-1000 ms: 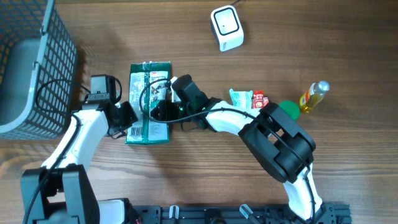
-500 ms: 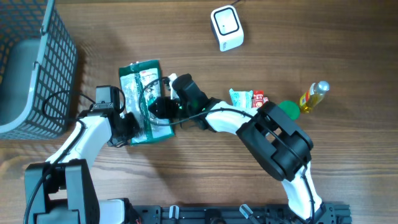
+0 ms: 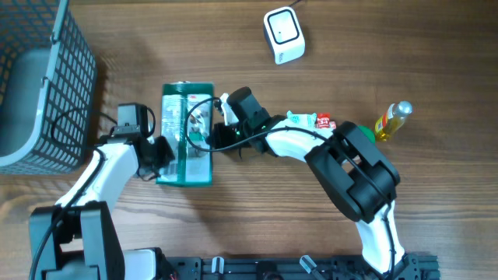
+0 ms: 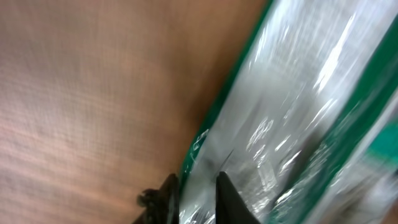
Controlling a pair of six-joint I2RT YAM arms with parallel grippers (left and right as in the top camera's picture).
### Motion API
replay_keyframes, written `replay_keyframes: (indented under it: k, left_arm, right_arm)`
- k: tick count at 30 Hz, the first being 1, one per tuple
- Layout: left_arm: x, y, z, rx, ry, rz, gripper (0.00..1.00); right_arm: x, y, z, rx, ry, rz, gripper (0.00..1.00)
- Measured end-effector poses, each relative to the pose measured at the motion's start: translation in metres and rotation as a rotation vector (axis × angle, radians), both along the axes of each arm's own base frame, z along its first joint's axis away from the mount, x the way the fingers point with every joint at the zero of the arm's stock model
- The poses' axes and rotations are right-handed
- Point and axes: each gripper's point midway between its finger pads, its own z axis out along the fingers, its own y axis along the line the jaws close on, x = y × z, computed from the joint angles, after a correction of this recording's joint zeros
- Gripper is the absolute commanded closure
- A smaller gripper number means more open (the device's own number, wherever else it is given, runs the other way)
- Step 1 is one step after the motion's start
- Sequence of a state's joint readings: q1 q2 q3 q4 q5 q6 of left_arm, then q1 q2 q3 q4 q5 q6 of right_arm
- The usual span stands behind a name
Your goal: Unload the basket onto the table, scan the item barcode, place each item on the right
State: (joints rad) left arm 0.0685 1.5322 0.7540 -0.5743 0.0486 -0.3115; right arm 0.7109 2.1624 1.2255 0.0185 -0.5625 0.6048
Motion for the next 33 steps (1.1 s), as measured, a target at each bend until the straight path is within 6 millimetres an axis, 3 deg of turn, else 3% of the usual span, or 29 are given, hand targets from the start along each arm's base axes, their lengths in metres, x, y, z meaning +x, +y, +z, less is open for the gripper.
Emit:
replay_keyframes:
  k: [2,5,6,9,14,17,23,27,30,33]
  left_arm:
    - [0.024,0.002,0.015,0.007,-0.095,0.0,0.84]
    - [0.037,0.003,0.022,0.014,-0.151,0.0,0.84]
    - [0.037,0.003,0.022,0.014,-0.152,0.0,0.84]
    - [0.032,0.003,0.021,0.012,-0.13,0.001,0.85]
    - [0.015,0.001,0.007,0.005,-0.044,0.002,0.87]
    - [0.004,0.001,-0.007,0.001,0.006,0.002,0.87]
    - [0.008,-0.002,-0.012,-0.015,0.012,0.005,0.9]
    - [0.013,-0.003,-0.012,-0.027,0.004,0.003,0.9]
    - [0.013,-0.004,-0.012,-0.027,0.003,0.003,0.9]
    - [0.013,-0.004,-0.012,-0.028,0.004,0.003,0.9]
  right_arm:
    - [-0.021,-0.008,0.0,-0.039,0.089,0.026,0.96]
    - [-0.044,-0.016,0.001,-0.086,0.169,0.054,0.71]
    - [-0.047,-0.016,0.003,-0.082,0.175,0.064,0.54]
    - [-0.046,-0.014,0.011,-0.063,0.162,0.069,0.38]
    - [-0.026,-0.027,0.019,-0.043,0.15,0.023,0.37]
    - [-0.024,-0.029,0.019,-0.045,0.15,0.017,0.35]
    - [-0.022,-0.025,0.019,-0.027,0.133,0.006,0.4]
    - [-0.022,-0.008,0.017,0.014,0.114,0.008,0.45]
    - [-0.035,0.021,0.016,0.087,0.129,0.041,0.48]
    - [-0.044,0.042,0.017,0.169,0.117,0.088,0.61]
